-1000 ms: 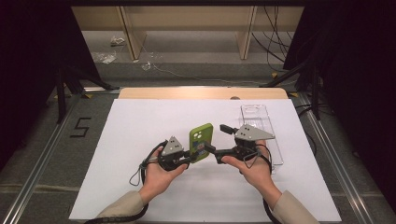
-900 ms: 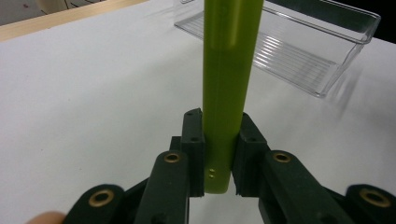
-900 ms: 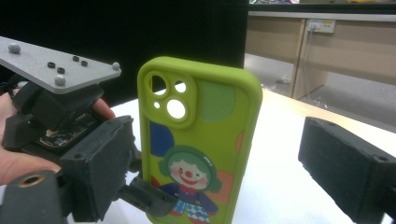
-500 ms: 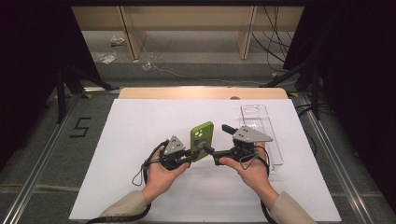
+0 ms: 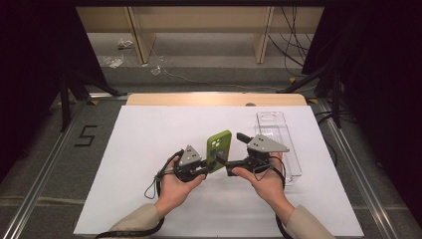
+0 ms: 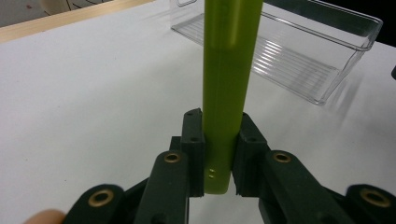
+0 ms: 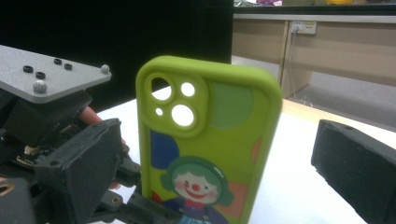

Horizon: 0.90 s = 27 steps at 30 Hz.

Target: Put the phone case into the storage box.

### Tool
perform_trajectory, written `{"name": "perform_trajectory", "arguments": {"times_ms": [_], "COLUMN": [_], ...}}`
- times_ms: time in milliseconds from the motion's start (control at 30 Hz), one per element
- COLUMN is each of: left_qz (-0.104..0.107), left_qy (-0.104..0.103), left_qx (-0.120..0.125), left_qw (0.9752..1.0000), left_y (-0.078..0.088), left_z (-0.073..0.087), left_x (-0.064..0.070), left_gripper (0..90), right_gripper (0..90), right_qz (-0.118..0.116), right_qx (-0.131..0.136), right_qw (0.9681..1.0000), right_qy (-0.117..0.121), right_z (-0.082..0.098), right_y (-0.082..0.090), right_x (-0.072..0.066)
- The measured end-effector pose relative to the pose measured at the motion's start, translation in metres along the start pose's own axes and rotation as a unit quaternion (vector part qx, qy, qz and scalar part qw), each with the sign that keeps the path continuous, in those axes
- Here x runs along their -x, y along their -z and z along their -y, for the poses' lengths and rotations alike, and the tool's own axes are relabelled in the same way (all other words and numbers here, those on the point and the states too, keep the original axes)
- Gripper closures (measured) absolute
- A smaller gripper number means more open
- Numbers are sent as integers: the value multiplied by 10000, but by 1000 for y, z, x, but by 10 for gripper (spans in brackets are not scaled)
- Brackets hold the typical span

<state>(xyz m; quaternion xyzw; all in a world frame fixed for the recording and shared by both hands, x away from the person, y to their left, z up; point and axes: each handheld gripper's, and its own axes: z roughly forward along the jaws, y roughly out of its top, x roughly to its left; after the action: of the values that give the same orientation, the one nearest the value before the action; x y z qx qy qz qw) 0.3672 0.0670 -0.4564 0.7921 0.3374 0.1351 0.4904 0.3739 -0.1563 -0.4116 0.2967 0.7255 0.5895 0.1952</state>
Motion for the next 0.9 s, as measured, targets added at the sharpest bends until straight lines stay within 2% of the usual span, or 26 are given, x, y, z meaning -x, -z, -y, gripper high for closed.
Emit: {"name": "perform_trajectory", "arguments": {"times_ms": [900], "left_qz": [68], "left_qy": [-32], "left_qx": [-35], "left_qw": [10000], "left_y": [-13], "left_z": [-2], "left_x": [13], "left_gripper": [768], "right_gripper": [33], "right_qz": [182], "right_qx": [81], "right_qw": [9997], "right_qy": [-141], "right_z": [0], "right_y": [-7], "right_x": [0]}}
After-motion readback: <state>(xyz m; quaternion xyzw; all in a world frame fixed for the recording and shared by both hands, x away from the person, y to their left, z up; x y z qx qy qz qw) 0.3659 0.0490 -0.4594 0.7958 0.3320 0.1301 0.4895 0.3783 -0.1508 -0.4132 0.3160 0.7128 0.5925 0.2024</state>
